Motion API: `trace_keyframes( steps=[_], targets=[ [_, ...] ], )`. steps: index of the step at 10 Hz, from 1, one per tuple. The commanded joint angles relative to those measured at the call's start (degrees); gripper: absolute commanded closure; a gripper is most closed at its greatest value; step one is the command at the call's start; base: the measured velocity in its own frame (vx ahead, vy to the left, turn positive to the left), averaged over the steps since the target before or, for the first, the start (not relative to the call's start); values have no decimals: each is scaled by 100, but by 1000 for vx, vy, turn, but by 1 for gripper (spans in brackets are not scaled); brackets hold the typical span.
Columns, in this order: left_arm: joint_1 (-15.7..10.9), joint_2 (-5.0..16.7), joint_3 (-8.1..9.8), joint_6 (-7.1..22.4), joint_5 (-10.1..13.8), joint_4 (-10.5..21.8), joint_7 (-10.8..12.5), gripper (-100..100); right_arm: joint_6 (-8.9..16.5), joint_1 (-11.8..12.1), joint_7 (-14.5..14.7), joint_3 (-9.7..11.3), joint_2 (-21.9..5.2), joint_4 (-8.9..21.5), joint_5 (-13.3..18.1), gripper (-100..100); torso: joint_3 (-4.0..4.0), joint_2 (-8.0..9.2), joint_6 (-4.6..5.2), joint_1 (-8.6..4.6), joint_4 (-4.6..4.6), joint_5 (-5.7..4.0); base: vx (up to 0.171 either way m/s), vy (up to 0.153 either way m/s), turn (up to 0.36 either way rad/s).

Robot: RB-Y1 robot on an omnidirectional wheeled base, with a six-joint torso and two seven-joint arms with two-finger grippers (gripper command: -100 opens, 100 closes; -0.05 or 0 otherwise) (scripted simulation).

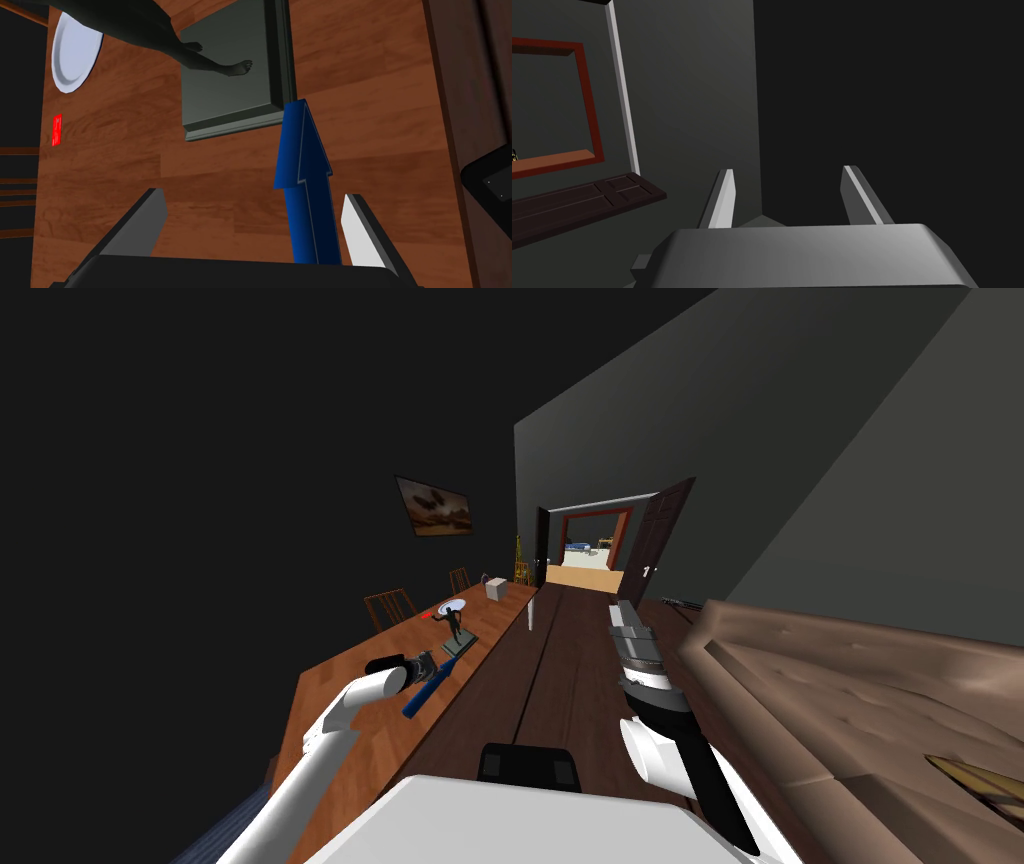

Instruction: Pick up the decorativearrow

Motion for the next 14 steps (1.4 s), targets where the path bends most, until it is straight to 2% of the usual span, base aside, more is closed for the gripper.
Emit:
trace_keyframes(
  steps=[1,2,3,4,7,10,12,14],
  targets=[
    [-33,25,45,286,24,243,142,-100,0,0,0,0,0,0,0,0,0,0,0,0,0,0,60,-3,-43],
    [-33,25,45,441,24,243,142,-100,0,0,0,0,0,0,0,0,-2,-4,1,-3,0,-1,66,3,-24],
    [-53,63,97,645,58,424,268,-100,0,0,0,0,0,0,0,0,-3,-6,0,-2,-1,-1,82,9,-42],
    [-53,63,97,775,58,424,268,-100,0,0,0,0,0,0,0,0,-6,-12,1,0,-2,0,62,14,-16],
    [-82,118,187,1291,109,760,498,-100,0,0,0,0,0,0,0,0,-1,-2,0,2,0,0,61,14,-30],
    [-92,138,226,1655,127,910,600,-100,0,0,0,0,0,0,0,0,-4,-7,1,0,-1,0,60,8,-23],
    [-104,165,288,2039,152,1168,775,-100,0,0,0,0,0,0,0,0,-3,-6,0,1,-1,0,80,18,-38],
    [-107,173,312,2298,159,1272,845,-100,0,0,0,0,0,0,0,0,-6,-9,0,2,-2,0,66,13,-12]
  ],
)
